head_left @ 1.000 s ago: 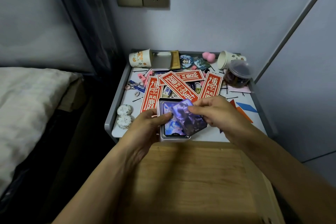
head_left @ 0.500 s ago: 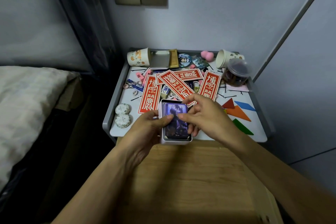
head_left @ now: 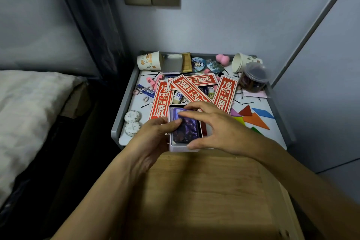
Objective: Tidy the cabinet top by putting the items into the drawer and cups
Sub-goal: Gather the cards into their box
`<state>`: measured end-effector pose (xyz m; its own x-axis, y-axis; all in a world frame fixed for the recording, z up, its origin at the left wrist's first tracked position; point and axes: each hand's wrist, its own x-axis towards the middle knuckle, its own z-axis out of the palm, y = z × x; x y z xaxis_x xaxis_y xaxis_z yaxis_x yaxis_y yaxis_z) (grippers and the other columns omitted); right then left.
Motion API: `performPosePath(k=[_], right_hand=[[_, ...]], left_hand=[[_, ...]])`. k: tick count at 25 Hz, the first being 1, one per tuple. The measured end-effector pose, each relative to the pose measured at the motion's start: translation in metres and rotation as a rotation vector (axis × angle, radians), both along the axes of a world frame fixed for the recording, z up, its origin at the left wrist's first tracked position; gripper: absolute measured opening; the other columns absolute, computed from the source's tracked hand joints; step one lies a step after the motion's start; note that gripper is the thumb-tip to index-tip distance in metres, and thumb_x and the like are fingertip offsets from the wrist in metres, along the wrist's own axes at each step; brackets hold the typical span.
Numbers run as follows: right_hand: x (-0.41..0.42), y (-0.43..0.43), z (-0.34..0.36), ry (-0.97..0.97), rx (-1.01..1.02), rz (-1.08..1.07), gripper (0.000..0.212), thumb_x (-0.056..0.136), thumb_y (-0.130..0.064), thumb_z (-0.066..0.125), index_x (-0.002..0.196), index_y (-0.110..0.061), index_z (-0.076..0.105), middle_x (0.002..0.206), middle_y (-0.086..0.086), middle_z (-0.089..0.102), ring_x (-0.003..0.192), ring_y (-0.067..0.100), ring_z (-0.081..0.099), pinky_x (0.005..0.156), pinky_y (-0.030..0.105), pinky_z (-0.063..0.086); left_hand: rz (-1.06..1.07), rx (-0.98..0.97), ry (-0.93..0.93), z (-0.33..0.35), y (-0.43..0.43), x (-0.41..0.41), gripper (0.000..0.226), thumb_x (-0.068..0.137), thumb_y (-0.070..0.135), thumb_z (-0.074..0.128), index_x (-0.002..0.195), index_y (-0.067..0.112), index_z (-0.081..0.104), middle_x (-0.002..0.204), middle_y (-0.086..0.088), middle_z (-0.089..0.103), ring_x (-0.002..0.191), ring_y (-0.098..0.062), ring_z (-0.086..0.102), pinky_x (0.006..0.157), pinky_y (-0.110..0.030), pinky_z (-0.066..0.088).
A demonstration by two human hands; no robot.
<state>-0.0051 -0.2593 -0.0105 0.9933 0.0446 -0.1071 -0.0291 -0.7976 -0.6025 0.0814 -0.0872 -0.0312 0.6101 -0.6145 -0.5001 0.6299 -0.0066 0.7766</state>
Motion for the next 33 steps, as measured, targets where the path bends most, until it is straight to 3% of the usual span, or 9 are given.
performPosePath(k=[4, 10, 17, 22, 27, 29, 33], right_hand=[[-0.0002, -0.0030, -0.0018, -0.006, 0.031, 0.019, 0.074, 0.079, -0.046, 0.074, 0.143, -0.041, 0.038, 0.145, -0.020, 0.025, 0.130, -0.008, 0.018, 0.103, 0.019, 0.034], [0.0014, -0.0029, -0.0018, -0.012, -0.077, 0.053, 0.073, 0.083, -0.049, 0.068, 0.146, -0.039, 0.033, 0.150, -0.017, 0.026, 0.134, -0.002, 0.018, 0.108, 0.025, 0.027], [-0.0010, -0.0028, -0.0056, -0.040, -0.068, 0.064, 0.073, 0.087, -0.049, 0.064, 0.150, -0.034, 0.030, 0.152, -0.013, 0.019, 0.137, -0.001, 0.014, 0.110, 0.024, 0.029], [-0.0010, -0.0018, -0.0057, -0.040, -0.145, 0.101, 0.072, 0.089, -0.051, 0.058, 0.152, -0.031, 0.027, 0.152, -0.009, 0.017, 0.133, -0.005, 0.011, 0.108, 0.017, 0.023], [-0.0020, 0.0018, -0.0054, -0.040, -0.222, 0.128, 0.070, 0.092, -0.052, 0.052, 0.152, -0.030, 0.024, 0.156, -0.006, 0.015, 0.141, 0.005, 0.009, 0.116, 0.030, 0.024], [-0.0021, 0.0025, -0.0049, -0.036, -0.243, 0.130, 0.070, 0.092, -0.053, 0.050, 0.153, -0.030, 0.022, 0.156, -0.006, 0.013, 0.142, 0.006, 0.008, 0.117, 0.032, 0.025], [-0.0025, 0.0040, -0.0048, -0.040, -0.302, 0.146, 0.069, 0.094, -0.053, 0.047, 0.153, -0.028, 0.022, 0.158, -0.004, 0.012, 0.144, 0.007, 0.005, 0.117, 0.033, 0.022]], left_hand=[[-0.009, -0.013, 0.021, 0.0013, 0.0008, -0.0027, 0.044, 0.082, 0.011, 0.066, 0.119, -0.011, 0.058, 0.111, -0.028, 0.068, 0.084, -0.029, 0.071, 0.070, -0.037, 0.061], [-0.019, -0.034, 0.050, -0.0032, 0.0025, -0.0030, 0.062, 0.081, 0.019, 0.070, 0.131, -0.011, 0.049, 0.118, -0.028, 0.065, 0.102, -0.036, 0.066, 0.083, -0.045, 0.057], [-0.021, -0.059, 0.048, -0.0012, 0.0017, -0.0023, 0.045, 0.085, 0.016, 0.065, 0.123, -0.007, 0.058, 0.117, -0.027, 0.066, 0.094, -0.032, 0.069, 0.076, -0.040, 0.059], [-0.009, -0.053, 0.054, -0.0026, 0.0025, -0.0024, 0.053, 0.082, 0.016, 0.067, 0.126, -0.009, 0.055, 0.119, -0.028, 0.064, 0.097, -0.034, 0.067, 0.079, -0.045, 0.058], [-0.020, -0.035, 0.036, -0.0038, 0.0032, -0.0022, 0.056, 0.078, 0.018, 0.069, 0.126, -0.009, 0.056, 0.118, -0.028, 0.065, 0.095, -0.033, 0.068, 0.080, -0.044, 0.057], [-0.018, -0.044, 0.038, -0.0042, 0.0030, -0.0019, 0.051, 0.079, 0.017, 0.068, 0.123, -0.008, 0.058, 0.117, -0.028, 0.065, 0.091, -0.031, 0.069, 0.076, -0.041, 0.058], [-0.020, -0.041, 0.035, -0.0066, 0.0032, -0.0013, 0.042, 0.084, 0.015, 0.066, 0.119, -0.007, 0.062, 0.117, -0.028, 0.065, 0.095, -0.033, 0.067, 0.081, -0.044, 0.057]])
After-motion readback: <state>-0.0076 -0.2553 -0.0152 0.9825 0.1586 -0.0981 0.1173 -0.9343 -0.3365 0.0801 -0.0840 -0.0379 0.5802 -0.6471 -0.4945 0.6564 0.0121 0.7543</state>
